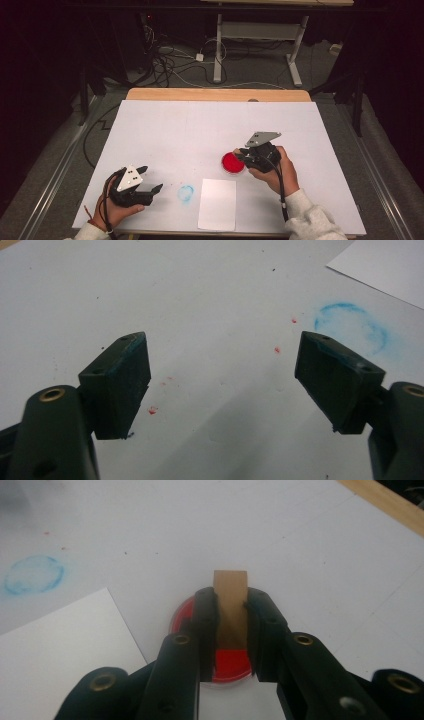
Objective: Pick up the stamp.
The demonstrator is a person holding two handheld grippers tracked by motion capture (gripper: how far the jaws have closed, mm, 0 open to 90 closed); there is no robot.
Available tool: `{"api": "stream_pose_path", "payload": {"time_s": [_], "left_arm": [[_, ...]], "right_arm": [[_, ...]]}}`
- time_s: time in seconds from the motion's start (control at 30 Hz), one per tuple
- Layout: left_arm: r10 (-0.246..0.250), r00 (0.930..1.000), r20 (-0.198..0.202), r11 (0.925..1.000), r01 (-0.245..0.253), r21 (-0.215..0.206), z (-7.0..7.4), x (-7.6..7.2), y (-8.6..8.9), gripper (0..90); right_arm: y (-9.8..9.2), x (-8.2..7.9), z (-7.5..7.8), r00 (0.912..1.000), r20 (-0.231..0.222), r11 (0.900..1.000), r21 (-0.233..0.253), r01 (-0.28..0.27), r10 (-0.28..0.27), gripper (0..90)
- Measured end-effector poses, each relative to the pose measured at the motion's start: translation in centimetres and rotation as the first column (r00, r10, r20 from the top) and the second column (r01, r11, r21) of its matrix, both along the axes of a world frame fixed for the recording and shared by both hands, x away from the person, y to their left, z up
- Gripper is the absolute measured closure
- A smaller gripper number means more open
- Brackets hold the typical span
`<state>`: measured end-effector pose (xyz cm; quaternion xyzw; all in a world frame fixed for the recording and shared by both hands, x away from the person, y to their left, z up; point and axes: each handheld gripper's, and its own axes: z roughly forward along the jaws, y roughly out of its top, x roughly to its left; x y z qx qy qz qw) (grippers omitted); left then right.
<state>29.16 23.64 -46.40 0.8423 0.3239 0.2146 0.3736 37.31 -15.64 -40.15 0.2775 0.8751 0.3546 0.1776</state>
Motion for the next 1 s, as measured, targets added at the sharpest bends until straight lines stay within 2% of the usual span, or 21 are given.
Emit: {"api": "stream_pose_path", "payload": {"time_s": [0.07,0.13,0.3,0.47,0.67,0.8,1.0], "left_arm": [[0.003,1.0,0.001,1.0,-0.003,0.0,0.0,0.1,0.1,21.3],[0.008,1.0,0.001,0.9999,-0.008,-0.006,-0.1,0.2,0.1,20.7],[0.012,0.9999,-0.007,0.9999,-0.012,-0.006,-0.4,0.3,0.4,20.3],[0.006,0.9999,0.012,0.9999,-0.006,-0.013,-0.1,0.1,0.5,19.5],[-0.007,0.9999,0.013,1.0,0.007,-0.001,-0.2,0.1,0.3,19.1],[0.001,0.9999,0.014,0.9997,-0.001,0.024,-0.2,0.1,0.4,17.2],[0.009,0.9999,0.015,0.9999,-0.009,0.014,-0.2,0.1,0.7,17.0]], "right_arm": [[-0.1,-0.3,0.3,0.9997,-0.003,0.999,0.024,-0.026,0.026,76.5],[-0.1,-0.9,0.9,0.9988,0.02,0.999,0.025,-0.045,0.044,76.5],[-0.3,-1.4,1.7,0.9979,0.045,0.998,0.041,-0.049,0.047,76.5],[-0.6,-2.0,2.3,0.9967,0.066,0.998,0.042,-0.051,0.048,76.5],[-1.1,-2.5,2.5,0.9967,0.066,0.997,0.054,-0.051,0.047,76.5],[-1.4,-2.8,2.7,0.9957,0.073,0.997,0.056,-0.061,0.057,76.4],[-1.7,-3.6,3.0,0.9947,0.078,0.996,0.06,-0.071,0.066,76.5]]}}
